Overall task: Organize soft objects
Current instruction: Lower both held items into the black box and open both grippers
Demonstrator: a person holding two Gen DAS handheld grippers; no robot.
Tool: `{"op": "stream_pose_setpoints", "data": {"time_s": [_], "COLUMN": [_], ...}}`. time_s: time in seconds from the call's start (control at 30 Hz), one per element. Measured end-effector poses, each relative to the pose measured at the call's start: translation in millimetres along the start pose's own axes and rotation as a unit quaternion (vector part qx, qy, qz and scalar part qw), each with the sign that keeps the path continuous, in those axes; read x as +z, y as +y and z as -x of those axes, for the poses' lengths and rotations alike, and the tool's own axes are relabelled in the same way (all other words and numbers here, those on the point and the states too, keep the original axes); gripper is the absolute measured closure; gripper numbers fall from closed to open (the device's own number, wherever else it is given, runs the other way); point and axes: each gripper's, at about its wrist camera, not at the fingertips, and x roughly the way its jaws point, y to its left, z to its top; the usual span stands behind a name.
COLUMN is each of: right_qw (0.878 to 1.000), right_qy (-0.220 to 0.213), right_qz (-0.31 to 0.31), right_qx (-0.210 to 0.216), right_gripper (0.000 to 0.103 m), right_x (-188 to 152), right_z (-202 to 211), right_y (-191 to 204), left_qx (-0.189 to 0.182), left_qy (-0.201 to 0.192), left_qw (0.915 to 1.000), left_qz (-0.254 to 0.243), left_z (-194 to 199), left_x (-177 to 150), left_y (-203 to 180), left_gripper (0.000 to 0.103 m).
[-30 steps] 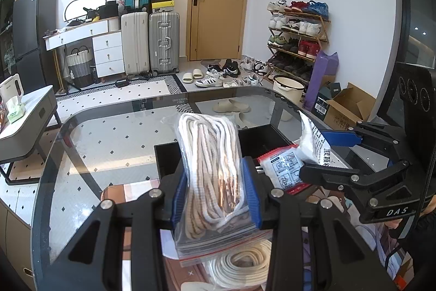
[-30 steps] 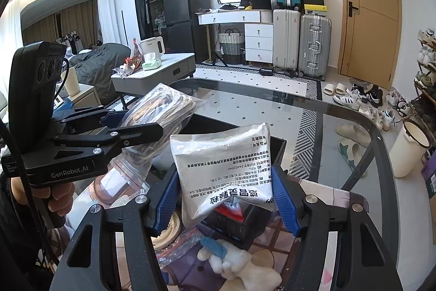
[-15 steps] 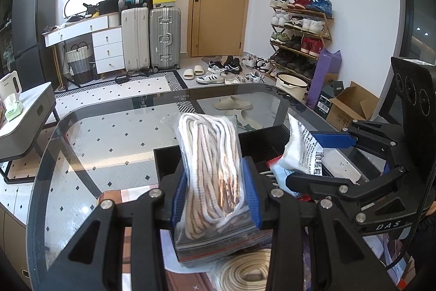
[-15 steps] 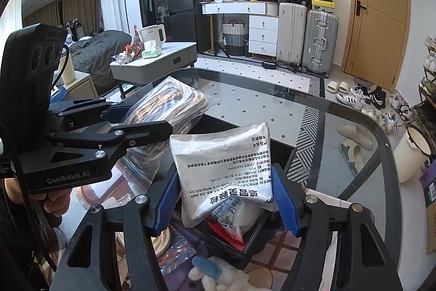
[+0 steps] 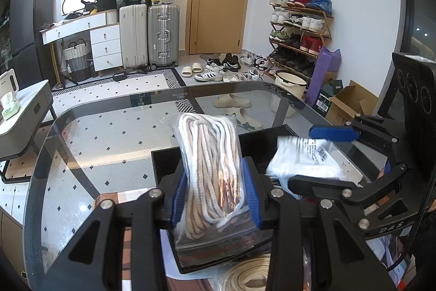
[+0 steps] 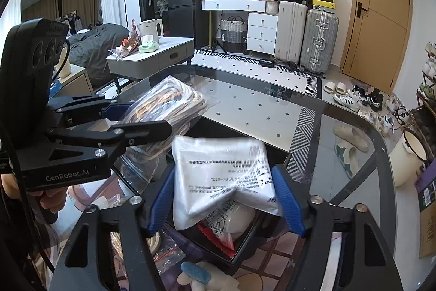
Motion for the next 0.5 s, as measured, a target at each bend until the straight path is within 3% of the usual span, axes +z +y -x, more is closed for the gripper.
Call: {"op": "stream_pose_setpoints", "data": {"time_s": [0.1,0.5], "right_qw": [1.000,1.000], "right_qy": [-0.008,-0.009], "right_qz": [-0.006,-0.015], "right_qx": [-0.001,-0.002], "right_gripper": [0.017,0.017], "right_x": [-1,0], "right_z": [3,7], "right_y": [-3,-13], "left_qx": [-0.003,-0.004], "left_qy": [0.003,0.036], "left_qw": [1.0000,0.9989], "left_qz": [-0.004,-0.029], "left_z": [-1,-13], "left_x": [-1,-11], "left_y": [-1,-12], "left_gripper": [0.066,0.066]}}
